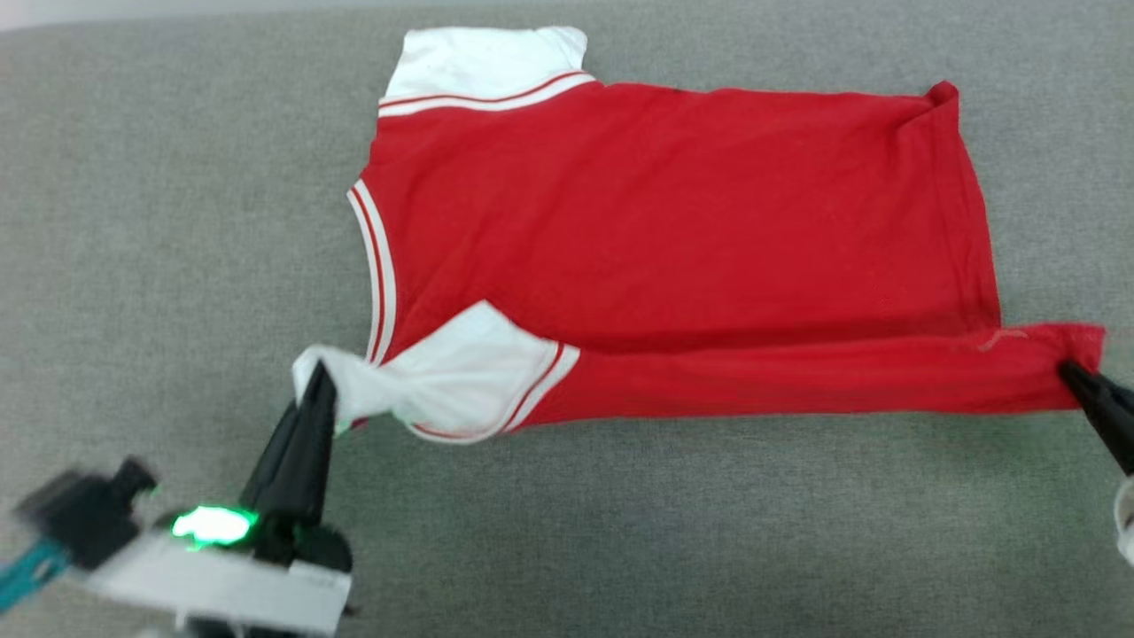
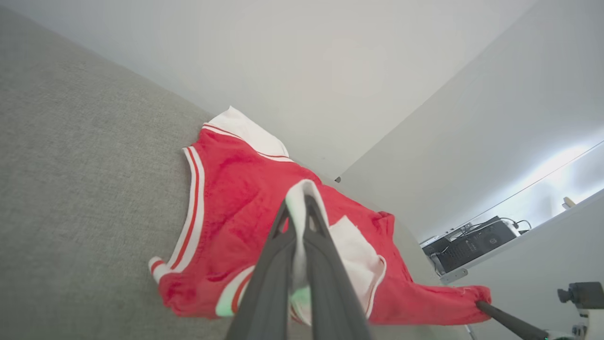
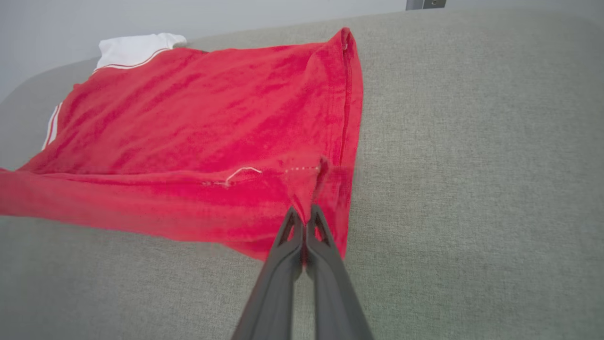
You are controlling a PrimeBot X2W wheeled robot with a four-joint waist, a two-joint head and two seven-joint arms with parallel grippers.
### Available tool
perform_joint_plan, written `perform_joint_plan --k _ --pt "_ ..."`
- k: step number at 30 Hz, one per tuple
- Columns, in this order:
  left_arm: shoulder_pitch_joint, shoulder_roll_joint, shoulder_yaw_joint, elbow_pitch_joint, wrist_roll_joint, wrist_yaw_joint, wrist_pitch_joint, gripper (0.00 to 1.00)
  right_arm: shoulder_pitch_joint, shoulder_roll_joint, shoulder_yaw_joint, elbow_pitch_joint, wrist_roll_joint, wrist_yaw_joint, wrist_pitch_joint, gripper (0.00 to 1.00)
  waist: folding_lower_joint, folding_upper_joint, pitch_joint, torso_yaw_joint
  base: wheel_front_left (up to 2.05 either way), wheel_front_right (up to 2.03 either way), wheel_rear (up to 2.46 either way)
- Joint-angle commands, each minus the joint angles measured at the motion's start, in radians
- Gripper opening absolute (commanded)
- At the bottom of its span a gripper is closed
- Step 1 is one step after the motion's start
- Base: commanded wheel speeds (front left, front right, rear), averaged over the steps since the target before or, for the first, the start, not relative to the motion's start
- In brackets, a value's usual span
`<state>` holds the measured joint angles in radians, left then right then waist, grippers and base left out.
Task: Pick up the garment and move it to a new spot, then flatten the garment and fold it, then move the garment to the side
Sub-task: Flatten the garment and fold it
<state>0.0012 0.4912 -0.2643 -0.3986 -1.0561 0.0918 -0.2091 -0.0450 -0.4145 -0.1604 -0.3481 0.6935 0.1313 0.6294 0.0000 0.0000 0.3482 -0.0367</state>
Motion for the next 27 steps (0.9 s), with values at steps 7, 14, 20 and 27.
perform_joint_plan --k 7,14,20,27 --pt "-0.272 -0.044 -0.067 0.292 0.043 -0.085 0.031 0.0 -0.174 -0.037 0.093 0.179 -0.042 -0.001 -0.036 0.0 0.0 0.0 0.062 0.016 0.0 0.0 0.0" --pt "-0.402 -0.1 -0.067 0.459 0.067 -0.134 -0.015 0.0 -0.254 -0.036 0.135 0.3 -0.063 -0.001 -0.117 0.0 0.0 0.0 0.096 0.021 0.0 0.0 0.0" --pt "-0.446 -0.117 -0.069 0.578 0.102 -0.128 -0.029 0.0 -0.273 -0.021 0.149 0.377 -0.065 -0.001 -0.16 0.0 0.0 0.0 0.109 0.023 0.0 0.0 0.0" --pt "-0.462 -0.109 -0.119 0.745 0.154 -0.103 0.003 0.0 -0.28 -0.018 0.194 0.449 -0.073 -0.001 -0.181 0.0 0.0 0.0 0.122 0.016 0.0 0.0 0.0"
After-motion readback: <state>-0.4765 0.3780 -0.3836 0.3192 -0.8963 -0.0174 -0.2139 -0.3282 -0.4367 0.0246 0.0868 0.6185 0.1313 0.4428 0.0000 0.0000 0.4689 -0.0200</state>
